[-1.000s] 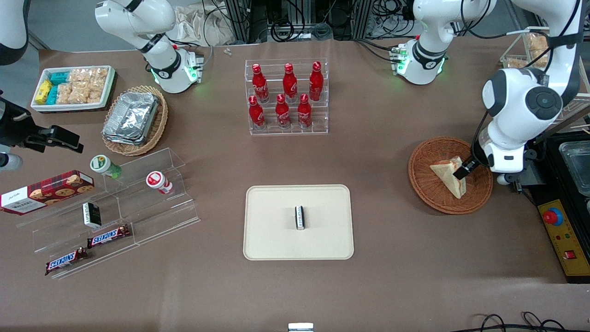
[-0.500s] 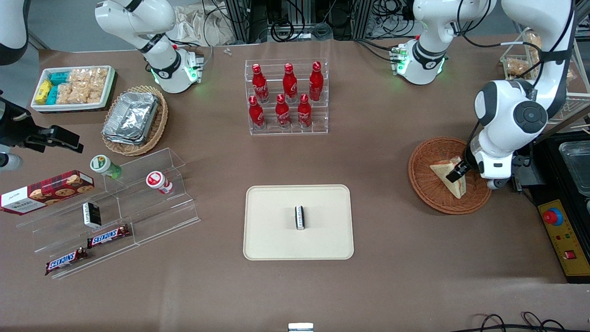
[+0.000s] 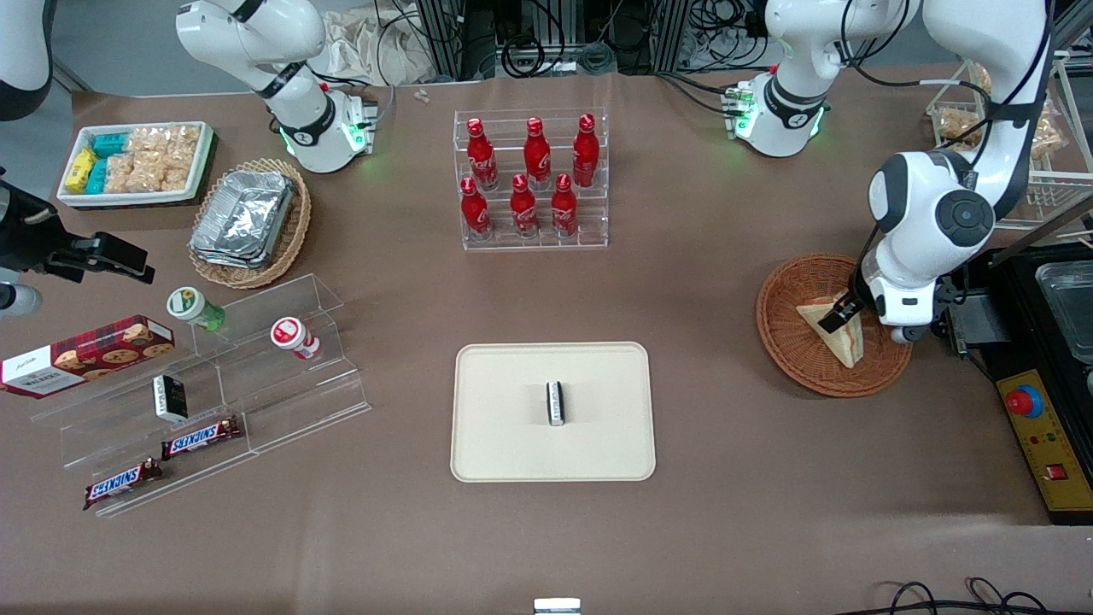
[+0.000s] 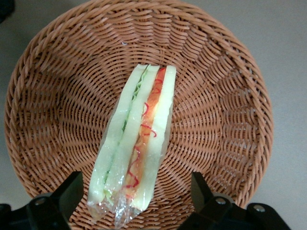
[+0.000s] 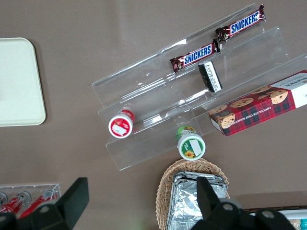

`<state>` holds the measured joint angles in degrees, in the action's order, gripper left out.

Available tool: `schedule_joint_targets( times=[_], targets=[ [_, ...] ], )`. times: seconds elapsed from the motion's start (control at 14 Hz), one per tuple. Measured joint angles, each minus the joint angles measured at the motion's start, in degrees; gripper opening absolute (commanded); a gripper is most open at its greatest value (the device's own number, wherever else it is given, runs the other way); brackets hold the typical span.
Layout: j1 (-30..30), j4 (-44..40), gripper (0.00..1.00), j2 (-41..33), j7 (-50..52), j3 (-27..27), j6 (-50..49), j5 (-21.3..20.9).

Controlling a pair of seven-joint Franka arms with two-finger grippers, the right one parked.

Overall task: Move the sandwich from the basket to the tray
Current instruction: 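Lower the left gripper and close it on the sandwich's wrapped end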

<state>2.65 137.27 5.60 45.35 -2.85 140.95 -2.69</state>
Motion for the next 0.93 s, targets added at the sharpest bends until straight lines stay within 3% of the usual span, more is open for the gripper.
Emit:
schedule_joint_targets(
  times=[0.07,0.14,0.29,0.36,0.93],
  targets=[
    [0.05,0.05,1.0,0.25,0.0,0.04,0.26,0.0],
    [0.13,0.11,0.92,0.51,0.0,0.06,0.68,0.0],
    [0.26,0.18,0.15,1.23,0.0,0.09,1.34,0.0],
    [0.27,0.18,0.0,1.56,0.0,0.09,1.62,0.0],
    [0.29,0.11,0.0,1.68,0.0,0.09,2.36,0.0]
  ],
)
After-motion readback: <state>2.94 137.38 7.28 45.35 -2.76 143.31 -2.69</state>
